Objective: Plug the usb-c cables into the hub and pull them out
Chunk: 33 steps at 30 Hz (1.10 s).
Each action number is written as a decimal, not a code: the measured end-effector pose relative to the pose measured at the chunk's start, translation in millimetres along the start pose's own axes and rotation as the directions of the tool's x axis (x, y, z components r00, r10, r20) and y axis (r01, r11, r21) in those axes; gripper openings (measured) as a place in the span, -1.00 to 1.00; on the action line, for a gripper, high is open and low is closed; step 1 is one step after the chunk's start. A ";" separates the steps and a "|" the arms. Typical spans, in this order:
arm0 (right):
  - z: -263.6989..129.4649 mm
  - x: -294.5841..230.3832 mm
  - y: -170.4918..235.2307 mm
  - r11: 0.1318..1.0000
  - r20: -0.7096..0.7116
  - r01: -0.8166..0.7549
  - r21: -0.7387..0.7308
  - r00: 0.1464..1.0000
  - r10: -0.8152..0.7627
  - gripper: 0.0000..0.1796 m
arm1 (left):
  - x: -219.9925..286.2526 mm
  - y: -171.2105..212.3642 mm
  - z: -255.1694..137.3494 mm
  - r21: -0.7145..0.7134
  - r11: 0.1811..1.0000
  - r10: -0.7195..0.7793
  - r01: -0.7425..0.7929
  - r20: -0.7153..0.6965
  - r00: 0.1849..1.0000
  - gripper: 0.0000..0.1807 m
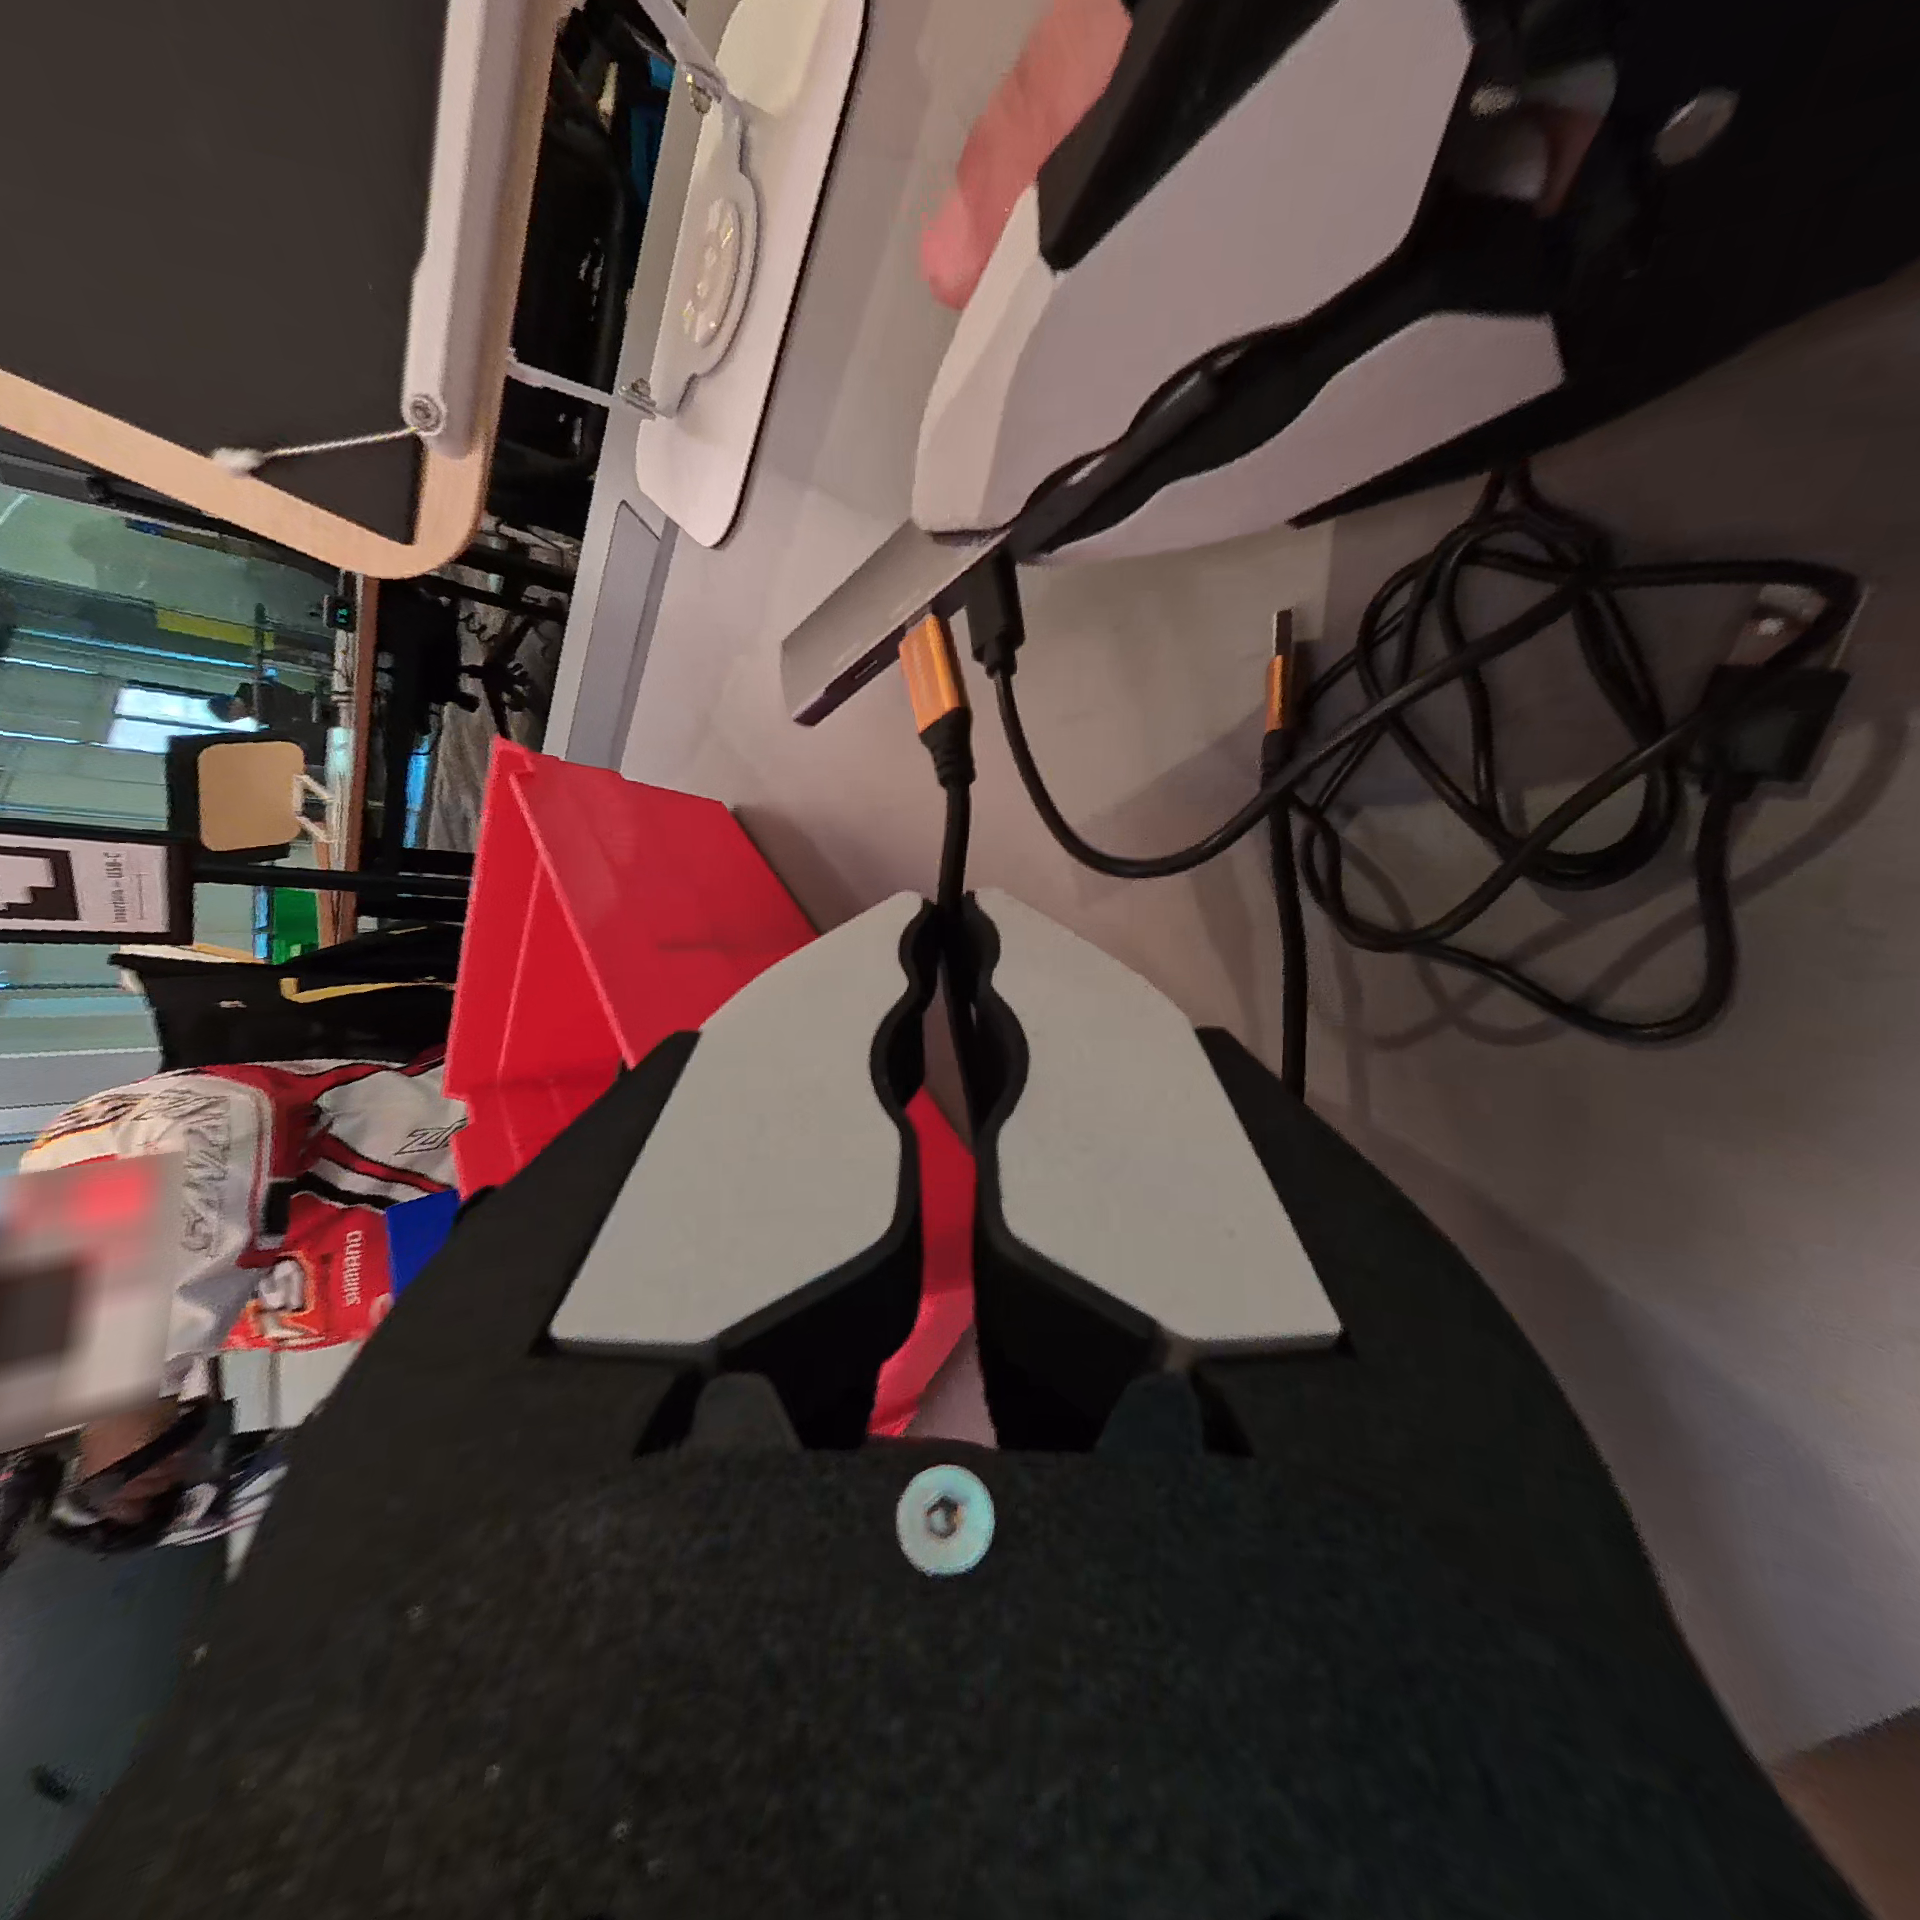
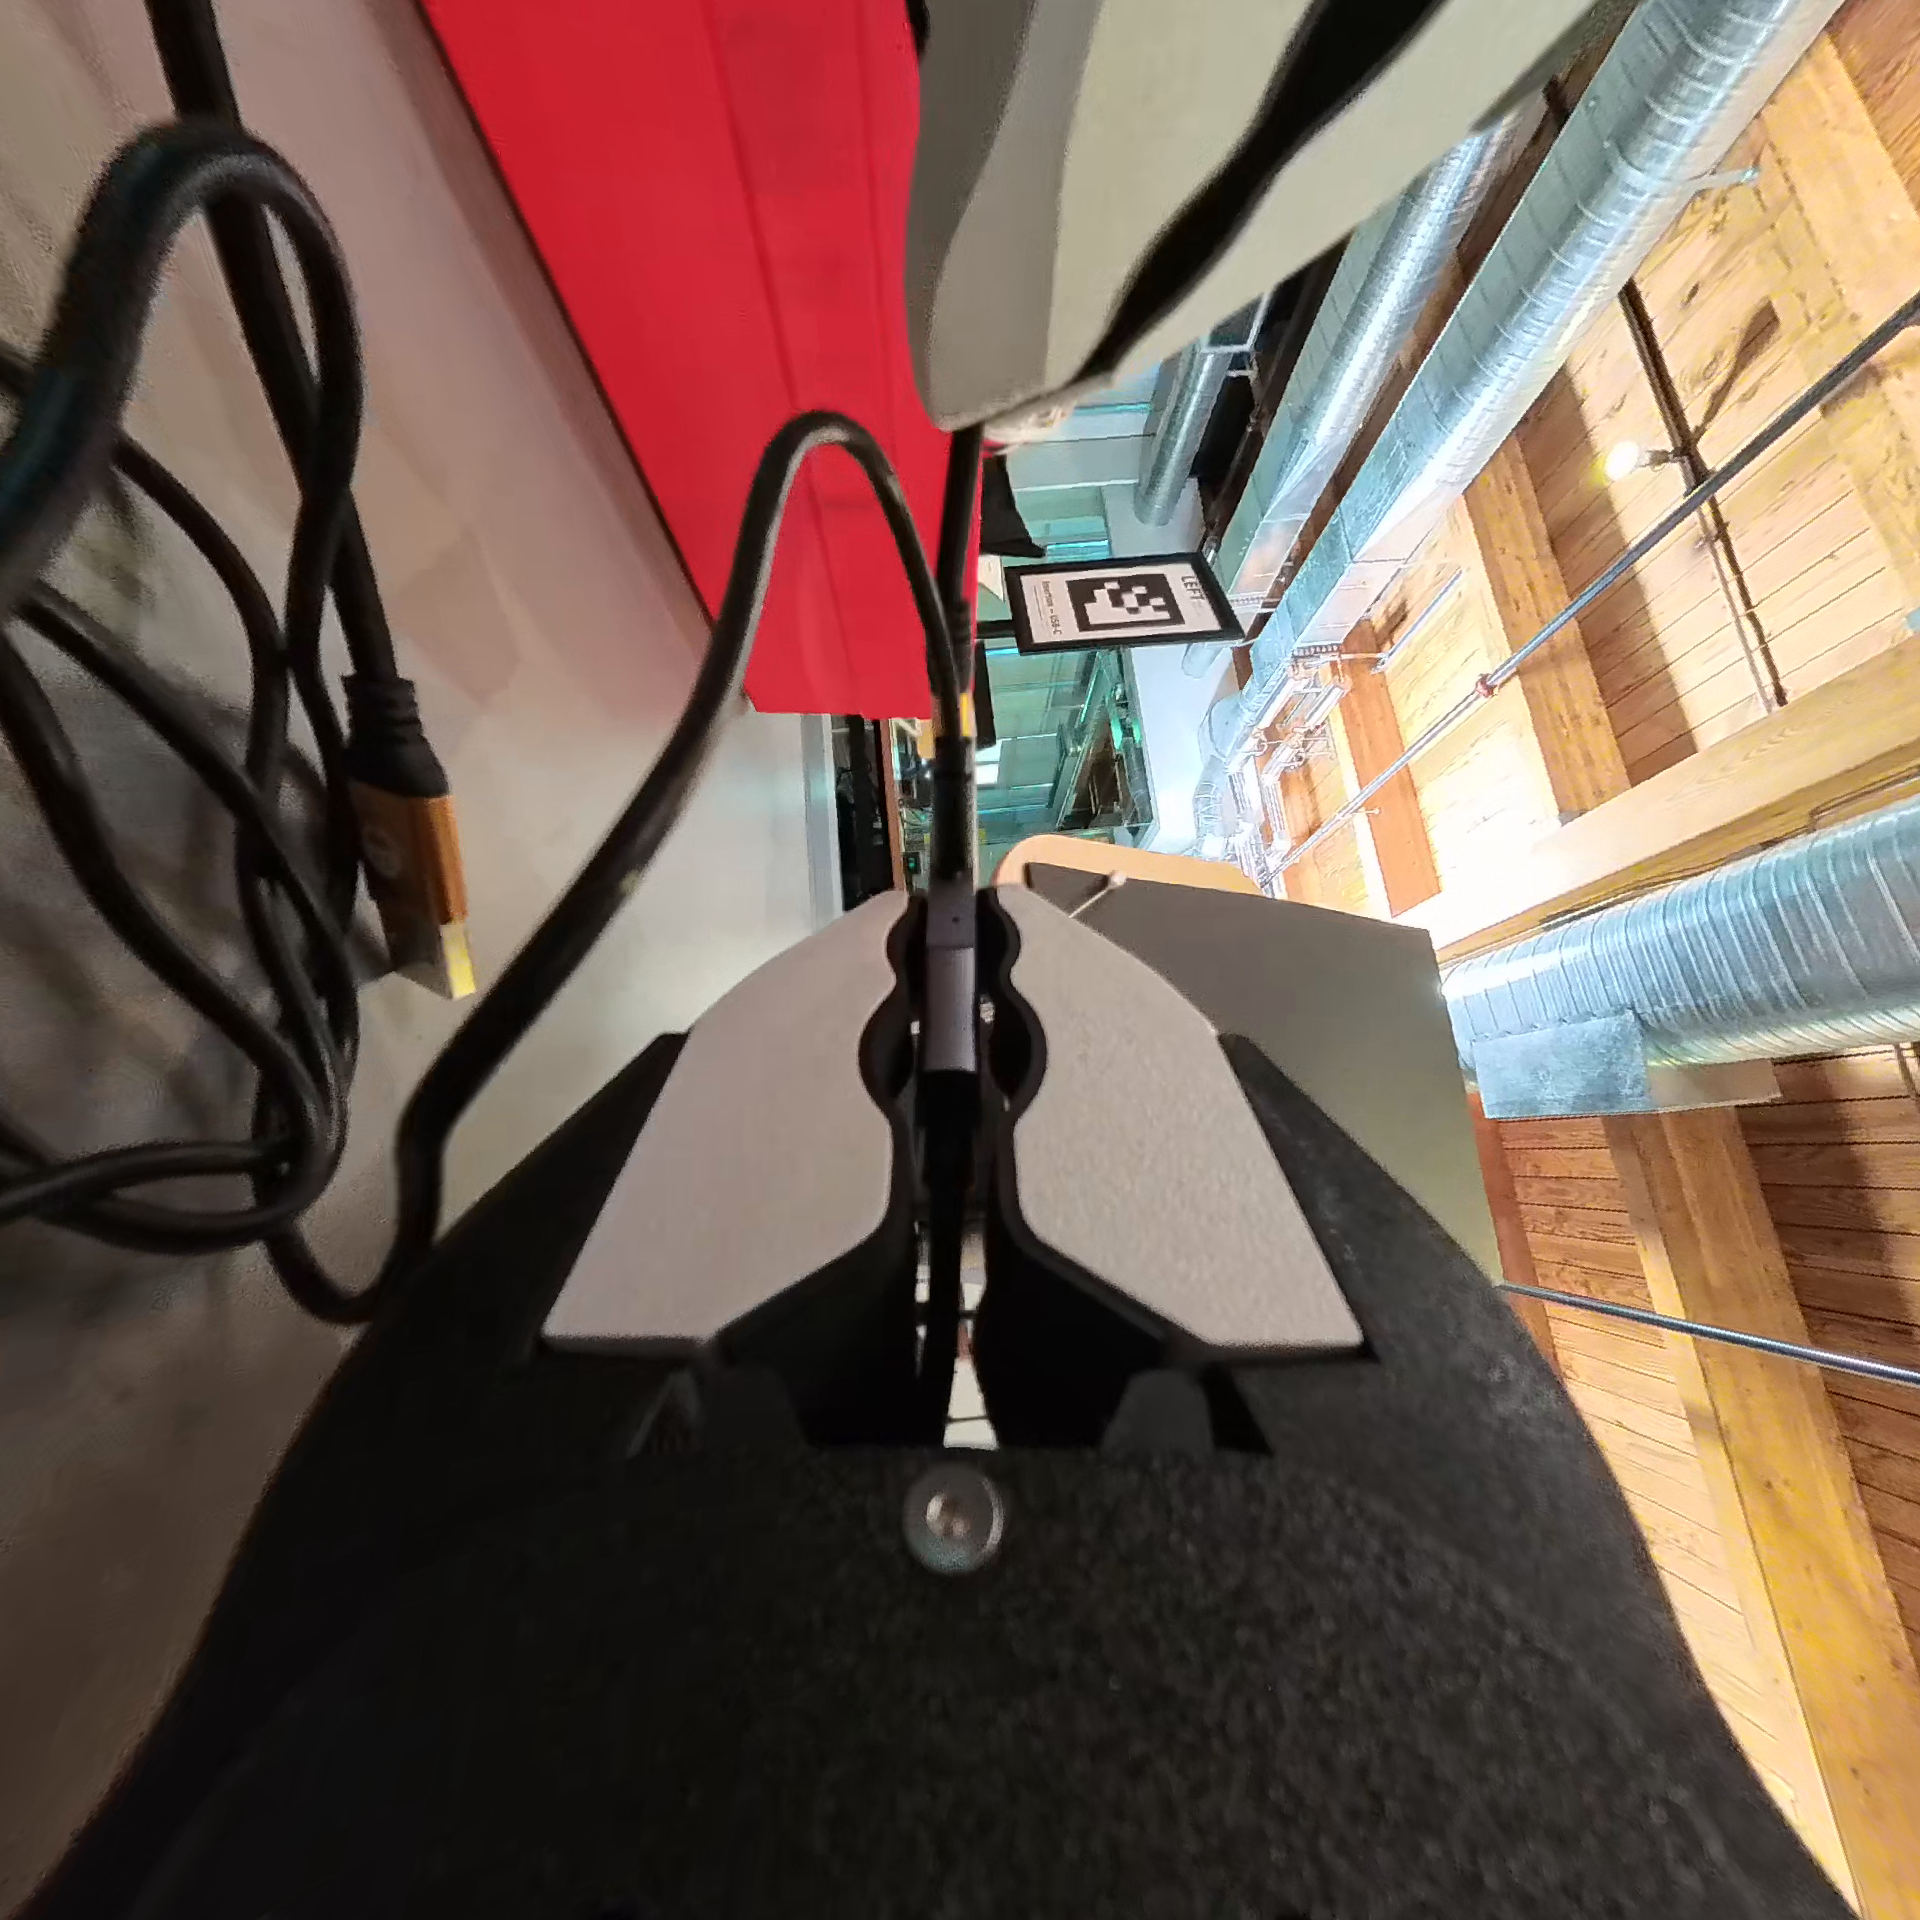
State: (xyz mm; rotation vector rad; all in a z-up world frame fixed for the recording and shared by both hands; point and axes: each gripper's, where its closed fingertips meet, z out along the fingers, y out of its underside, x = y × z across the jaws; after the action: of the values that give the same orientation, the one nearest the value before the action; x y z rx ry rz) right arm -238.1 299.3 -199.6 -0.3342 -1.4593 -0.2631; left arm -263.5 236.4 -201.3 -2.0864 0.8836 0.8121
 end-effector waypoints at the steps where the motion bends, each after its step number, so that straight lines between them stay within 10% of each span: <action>1: 0.3 -1.0 0.1 1.000 0.003 0.001 0.000 1.000 -0.001 -0.90 | 0.3 -0.9 -0.6 0.010 1.000 -0.024 0.024 -0.013 1.000 -0.98; 13: -7.2 13.4 -6.6 0.997 -0.062 -0.032 0.073 0.997 0.037 -0.90 | -1.3 -13.5 -5.6 0.176 0.818 -0.445 0.547 -0.408 0.797 -0.95; 33: -17.1 10.2 -26.3 0.980 -0.030 -0.097 0.172 0.994 0.104 -0.90 | 3.4 -20.4 -14.9 0.272 0.828 -0.336 0.490 -0.459 0.823 -0.97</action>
State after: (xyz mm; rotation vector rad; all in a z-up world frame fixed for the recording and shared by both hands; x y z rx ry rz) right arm -231.1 268.9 -189.2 -0.2617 -1.4112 -0.0619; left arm -241.7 233.8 -188.2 -2.0037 0.6651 -0.0307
